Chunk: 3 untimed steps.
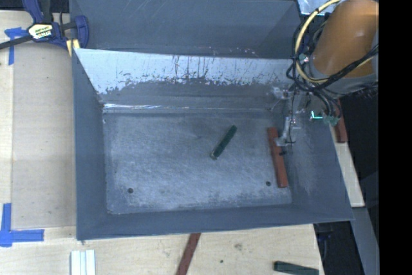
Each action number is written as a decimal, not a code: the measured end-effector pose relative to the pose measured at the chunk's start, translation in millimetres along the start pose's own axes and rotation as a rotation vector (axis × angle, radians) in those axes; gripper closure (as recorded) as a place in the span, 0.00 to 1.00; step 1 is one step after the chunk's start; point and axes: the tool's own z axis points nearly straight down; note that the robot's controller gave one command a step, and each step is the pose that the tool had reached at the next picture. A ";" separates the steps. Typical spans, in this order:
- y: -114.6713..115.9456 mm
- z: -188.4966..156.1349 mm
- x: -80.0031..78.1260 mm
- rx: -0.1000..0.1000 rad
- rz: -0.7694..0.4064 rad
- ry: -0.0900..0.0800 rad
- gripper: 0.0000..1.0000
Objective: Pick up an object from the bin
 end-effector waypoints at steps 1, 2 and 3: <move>0.3 -4.5 -2.0 0.001 -0.003 -0.008 0.00; 33.2 36.9 -12.8 0.006 -0.241 -0.016 0.00; 66.3 31.1 -10.5 0.000 -0.348 -0.005 0.00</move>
Offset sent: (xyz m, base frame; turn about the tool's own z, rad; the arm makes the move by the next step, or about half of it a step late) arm 0.0195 0.0759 -0.0924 -0.5066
